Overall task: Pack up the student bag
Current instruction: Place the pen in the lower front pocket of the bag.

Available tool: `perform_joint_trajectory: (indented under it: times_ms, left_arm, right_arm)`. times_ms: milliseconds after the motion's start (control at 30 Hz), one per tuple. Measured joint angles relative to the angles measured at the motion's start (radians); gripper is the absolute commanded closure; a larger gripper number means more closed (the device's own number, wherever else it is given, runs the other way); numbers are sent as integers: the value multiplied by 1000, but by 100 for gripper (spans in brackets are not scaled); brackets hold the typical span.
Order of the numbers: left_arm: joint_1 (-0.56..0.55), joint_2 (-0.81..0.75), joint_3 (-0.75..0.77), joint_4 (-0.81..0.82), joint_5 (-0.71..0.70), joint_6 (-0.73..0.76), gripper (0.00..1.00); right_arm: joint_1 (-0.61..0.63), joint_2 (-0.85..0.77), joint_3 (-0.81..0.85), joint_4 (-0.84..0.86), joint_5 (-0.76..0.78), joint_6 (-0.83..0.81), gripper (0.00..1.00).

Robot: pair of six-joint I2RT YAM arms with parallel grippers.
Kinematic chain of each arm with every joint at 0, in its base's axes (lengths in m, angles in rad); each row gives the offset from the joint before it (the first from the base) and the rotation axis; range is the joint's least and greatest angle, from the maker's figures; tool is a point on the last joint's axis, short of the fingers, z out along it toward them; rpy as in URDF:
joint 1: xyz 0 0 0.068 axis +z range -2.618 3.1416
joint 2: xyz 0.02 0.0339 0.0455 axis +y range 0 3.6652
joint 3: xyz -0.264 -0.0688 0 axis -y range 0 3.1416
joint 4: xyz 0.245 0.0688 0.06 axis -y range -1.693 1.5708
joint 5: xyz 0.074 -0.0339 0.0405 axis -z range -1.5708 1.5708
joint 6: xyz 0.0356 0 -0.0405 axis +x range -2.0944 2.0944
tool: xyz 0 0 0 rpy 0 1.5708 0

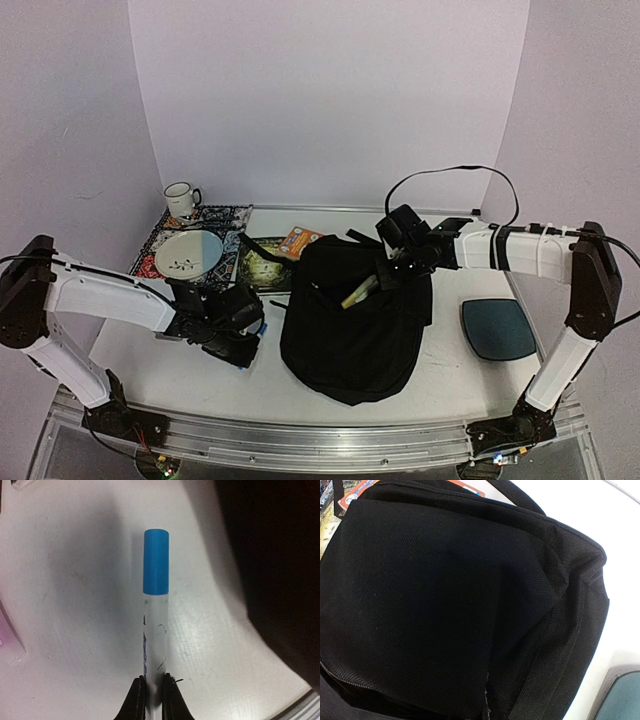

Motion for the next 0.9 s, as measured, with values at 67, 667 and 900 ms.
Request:
perform_joint_trajectory:
  times_ms: [67, 667, 900]
  left_arm:
    - [0, -22, 33, 1, 6, 21, 100]
    - [-4, 204, 454, 27, 146, 235, 100]
    - [-4, 314, 555, -10, 187, 281, 100]
  right_arm:
    - [0, 0, 0, 0, -1, 0, 100]
    - [4, 0, 0, 0, -3, 0, 100]
    - [5, 0, 0, 0, -4, 0, 100]
